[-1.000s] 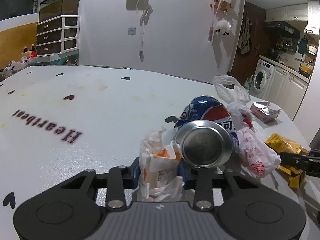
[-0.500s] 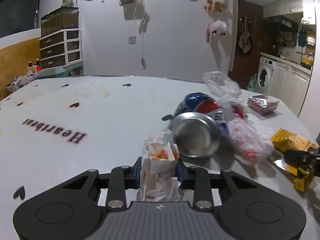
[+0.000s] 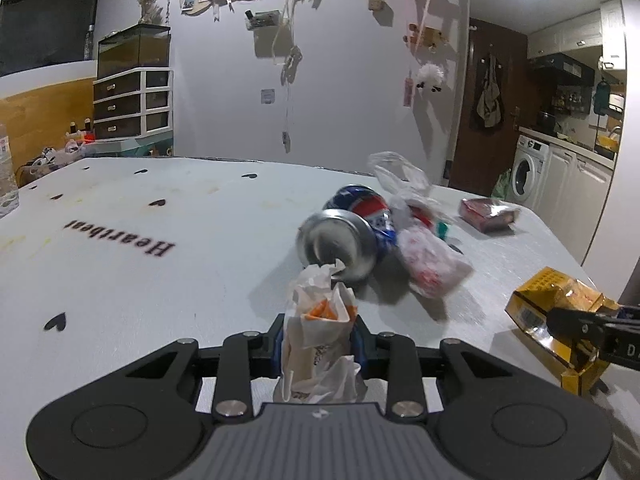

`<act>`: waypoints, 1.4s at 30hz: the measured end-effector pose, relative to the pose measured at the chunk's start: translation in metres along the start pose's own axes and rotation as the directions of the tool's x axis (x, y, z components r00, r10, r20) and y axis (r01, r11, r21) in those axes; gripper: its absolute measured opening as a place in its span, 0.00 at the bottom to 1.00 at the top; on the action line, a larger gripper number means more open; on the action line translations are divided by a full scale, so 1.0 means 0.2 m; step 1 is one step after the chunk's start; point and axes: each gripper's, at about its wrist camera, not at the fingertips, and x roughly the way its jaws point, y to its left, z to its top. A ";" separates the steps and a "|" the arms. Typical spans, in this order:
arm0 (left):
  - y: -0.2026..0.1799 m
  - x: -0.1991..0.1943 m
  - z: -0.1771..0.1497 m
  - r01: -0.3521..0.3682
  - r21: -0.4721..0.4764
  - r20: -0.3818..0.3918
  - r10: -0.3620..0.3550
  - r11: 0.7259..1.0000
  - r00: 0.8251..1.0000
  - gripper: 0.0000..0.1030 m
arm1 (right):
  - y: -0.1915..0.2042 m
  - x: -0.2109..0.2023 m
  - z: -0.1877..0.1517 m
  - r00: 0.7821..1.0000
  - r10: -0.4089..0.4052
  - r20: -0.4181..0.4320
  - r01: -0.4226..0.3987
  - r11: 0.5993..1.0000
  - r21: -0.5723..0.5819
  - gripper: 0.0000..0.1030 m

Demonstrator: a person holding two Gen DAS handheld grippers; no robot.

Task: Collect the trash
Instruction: 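Lift the tissue bundle and yellow box off the table, then carry the tissue bundle and yellow box over the trash bin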

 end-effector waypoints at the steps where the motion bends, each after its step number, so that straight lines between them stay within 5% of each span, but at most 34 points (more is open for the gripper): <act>1: -0.01 -0.03 -0.01 0.001 0.000 0.003 -0.001 1.000 1.000 0.32 | 0.00 -0.02 -0.01 1.000 -0.001 0.001 0.001 1.000 0.002 0.32; 24: -0.46 -0.62 -0.19 0.087 0.073 0.043 -0.090 0.994 0.995 0.32 | -0.15 -0.69 -0.27 0.997 -0.044 0.068 0.041 0.998 0.048 0.32; 42: -0.92 -0.74 -0.31 0.193 0.129 0.027 -0.198 0.973 0.980 0.32 | -0.48 -1.03 -0.43 0.985 -0.155 0.082 0.146 0.984 0.099 0.33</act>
